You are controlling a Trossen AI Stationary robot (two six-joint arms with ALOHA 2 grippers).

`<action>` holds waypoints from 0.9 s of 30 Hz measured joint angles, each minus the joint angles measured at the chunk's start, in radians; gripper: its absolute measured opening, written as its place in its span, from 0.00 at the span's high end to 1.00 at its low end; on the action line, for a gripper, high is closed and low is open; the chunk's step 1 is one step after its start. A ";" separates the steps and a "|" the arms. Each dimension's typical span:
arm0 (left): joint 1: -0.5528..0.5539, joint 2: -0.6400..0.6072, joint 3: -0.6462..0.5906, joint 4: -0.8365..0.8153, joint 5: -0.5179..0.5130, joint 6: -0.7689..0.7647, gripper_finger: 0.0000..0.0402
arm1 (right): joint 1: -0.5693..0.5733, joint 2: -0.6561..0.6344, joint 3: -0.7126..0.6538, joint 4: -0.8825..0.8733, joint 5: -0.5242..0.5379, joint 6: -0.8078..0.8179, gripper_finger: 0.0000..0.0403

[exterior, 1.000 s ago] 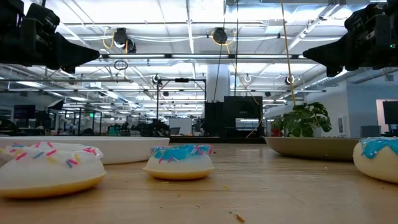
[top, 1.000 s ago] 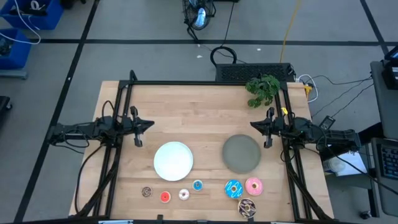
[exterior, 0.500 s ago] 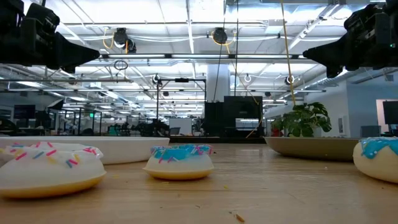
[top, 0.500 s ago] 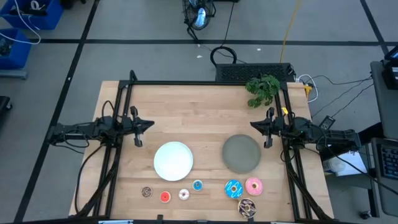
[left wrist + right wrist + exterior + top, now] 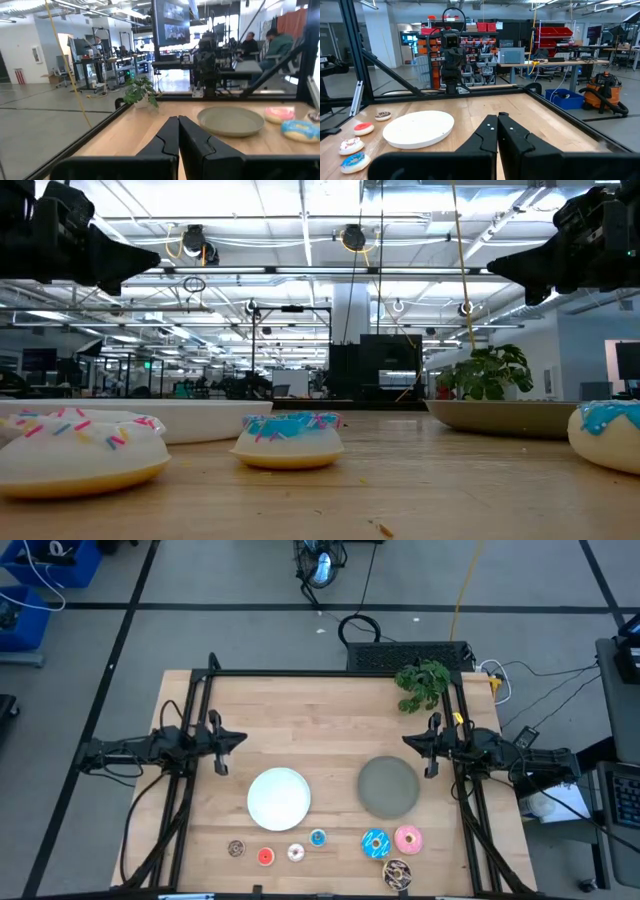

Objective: Pick & Place donuts
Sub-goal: Put the small brown donut on the white plate

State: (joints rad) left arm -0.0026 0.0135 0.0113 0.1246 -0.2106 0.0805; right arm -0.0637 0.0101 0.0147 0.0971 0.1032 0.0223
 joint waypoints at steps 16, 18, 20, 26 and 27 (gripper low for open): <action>-0.002 0.002 0.023 0.074 0.019 0.007 0.98 | 0.000 0.000 0.000 0.012 0.000 -0.009 1.00; -0.018 0.025 0.067 0.016 0.023 0.024 0.98 | 0.000 0.000 0.000 0.011 0.000 -0.009 1.00; -0.044 0.075 0.115 -0.058 -0.026 -0.023 0.98 | 0.000 0.000 0.000 0.009 0.000 -0.013 1.00; -0.173 0.352 0.305 -0.242 -0.223 -0.141 0.98 | 0.000 0.000 0.000 0.005 -0.002 0.023 1.00; -0.203 0.417 0.353 -0.277 -0.269 -0.163 0.98 | 0.000 0.000 0.000 0.005 -0.002 0.024 1.00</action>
State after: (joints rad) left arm -0.2056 0.4306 0.3642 -0.1524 -0.4798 -0.0821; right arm -0.0636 0.0097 0.0147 0.1024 0.1011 0.0460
